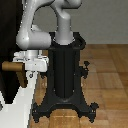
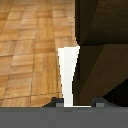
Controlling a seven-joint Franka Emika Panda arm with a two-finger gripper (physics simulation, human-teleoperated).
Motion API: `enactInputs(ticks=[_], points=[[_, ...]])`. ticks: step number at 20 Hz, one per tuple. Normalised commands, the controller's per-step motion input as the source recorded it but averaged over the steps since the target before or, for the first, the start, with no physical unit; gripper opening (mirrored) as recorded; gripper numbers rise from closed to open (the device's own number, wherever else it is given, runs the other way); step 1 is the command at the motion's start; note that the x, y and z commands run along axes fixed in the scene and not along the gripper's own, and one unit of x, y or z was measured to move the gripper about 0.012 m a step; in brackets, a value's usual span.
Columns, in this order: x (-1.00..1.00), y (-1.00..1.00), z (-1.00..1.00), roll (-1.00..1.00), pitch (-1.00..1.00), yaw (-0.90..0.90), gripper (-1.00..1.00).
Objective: Open the door by pressing down and pulling on the handle.
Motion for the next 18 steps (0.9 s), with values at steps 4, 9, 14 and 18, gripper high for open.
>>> enactInputs(ticks=[4, 9, 14, 18], points=[[0.00, 1.00, 0.00, 0.00, 0.00, 0.00, -1.00], [0.00, 1.00, 0.00, 0.00, 0.00, 0.00, -1.00], [0.00, 0.20, 0.00, 0.00, 0.00, 0.00, -1.00], [0.00, 0.00, 0.00, 0.00, 0.00, 0.00, -1.00]])
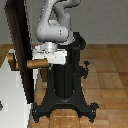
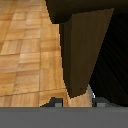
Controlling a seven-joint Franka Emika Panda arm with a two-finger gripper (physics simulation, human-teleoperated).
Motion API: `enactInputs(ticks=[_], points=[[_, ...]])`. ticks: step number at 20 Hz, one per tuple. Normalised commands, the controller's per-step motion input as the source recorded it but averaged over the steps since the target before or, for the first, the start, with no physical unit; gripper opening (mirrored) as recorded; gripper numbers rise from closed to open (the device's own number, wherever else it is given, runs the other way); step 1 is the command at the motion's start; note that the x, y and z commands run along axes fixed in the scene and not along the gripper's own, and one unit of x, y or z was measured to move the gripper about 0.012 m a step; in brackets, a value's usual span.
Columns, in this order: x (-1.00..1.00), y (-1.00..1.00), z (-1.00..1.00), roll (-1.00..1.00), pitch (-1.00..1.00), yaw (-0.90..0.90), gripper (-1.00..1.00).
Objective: Open the door by pressing down and pulling on the handle.
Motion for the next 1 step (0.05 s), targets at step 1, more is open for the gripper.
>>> enactInputs(ticks=[1], points=[[0.00, 0.00, 0.00, 0.00, 0.00, 0.00, -1.00]])
